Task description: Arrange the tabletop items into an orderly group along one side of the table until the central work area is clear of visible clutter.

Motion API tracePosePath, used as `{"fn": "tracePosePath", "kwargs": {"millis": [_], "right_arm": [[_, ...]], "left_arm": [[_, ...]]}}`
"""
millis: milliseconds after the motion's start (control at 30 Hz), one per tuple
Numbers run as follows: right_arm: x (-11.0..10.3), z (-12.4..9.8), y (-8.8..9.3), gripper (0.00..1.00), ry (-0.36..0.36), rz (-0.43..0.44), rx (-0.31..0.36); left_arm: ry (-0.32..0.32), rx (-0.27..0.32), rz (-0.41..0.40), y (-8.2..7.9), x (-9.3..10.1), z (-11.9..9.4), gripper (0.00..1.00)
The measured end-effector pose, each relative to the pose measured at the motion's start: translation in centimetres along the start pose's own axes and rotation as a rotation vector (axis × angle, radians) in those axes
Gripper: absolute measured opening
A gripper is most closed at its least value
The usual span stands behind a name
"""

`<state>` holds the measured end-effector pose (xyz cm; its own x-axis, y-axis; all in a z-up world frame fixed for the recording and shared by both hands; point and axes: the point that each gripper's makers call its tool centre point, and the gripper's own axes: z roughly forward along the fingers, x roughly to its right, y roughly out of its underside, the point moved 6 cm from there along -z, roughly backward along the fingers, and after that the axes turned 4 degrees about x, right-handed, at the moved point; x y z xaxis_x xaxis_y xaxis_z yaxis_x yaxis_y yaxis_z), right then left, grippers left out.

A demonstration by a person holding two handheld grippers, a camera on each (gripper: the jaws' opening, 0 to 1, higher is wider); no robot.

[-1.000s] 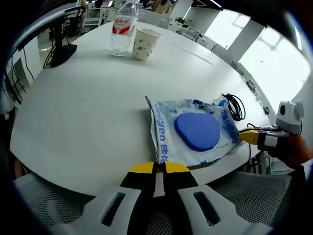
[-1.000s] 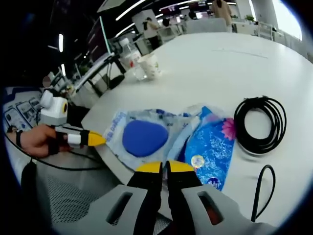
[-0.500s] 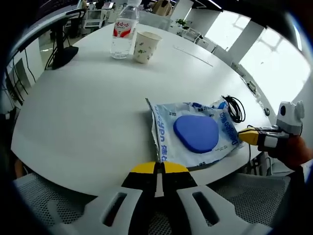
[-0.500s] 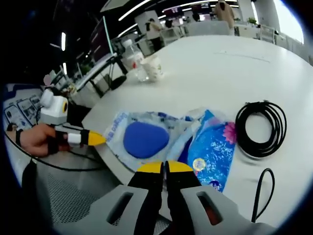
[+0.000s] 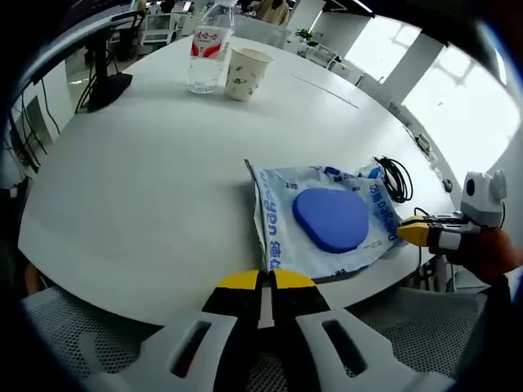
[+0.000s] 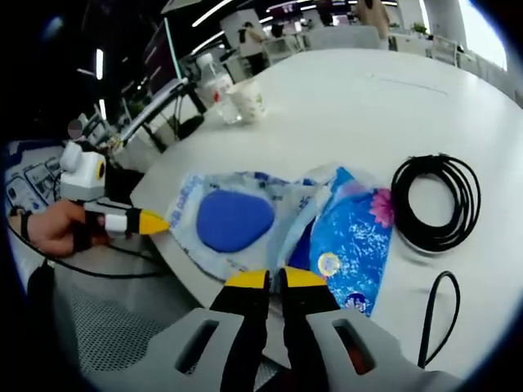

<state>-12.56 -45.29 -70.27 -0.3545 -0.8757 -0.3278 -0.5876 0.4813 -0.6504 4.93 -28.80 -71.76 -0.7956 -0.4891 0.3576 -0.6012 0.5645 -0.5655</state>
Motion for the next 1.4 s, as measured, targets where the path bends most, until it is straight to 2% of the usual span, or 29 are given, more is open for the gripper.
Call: {"fn": "tracePosePath", "kwargs": {"millis": [467, 633, 1067, 1400], "right_arm": [[-0.6, -0.6, -1.9, 0.0, -0.024, -0.044, 0.059], [-0.6, -0.7, -2.4, 0.0, -0.03, -0.043, 0.078], [-0.1, -1.5, -2.7, 0.0, -0.033, -0.019, 0.112], [0.3, -1.4, -4.5, 0.0, -0.043, -0.011, 0.147]], "left_arm": [[0.006, 0.01, 0.012, -0.3, 0.4, -0.4, 0.0], [0.016, 0.024, -0.009, -0.7, 0.8, -0.5, 0.0], [0.04, 0.059, 0.001, -2.8, 2.4, -0.3, 0.0], [0.042, 0.084, -0.014, -4.3, 2.3, -0.2, 0.0]]}}
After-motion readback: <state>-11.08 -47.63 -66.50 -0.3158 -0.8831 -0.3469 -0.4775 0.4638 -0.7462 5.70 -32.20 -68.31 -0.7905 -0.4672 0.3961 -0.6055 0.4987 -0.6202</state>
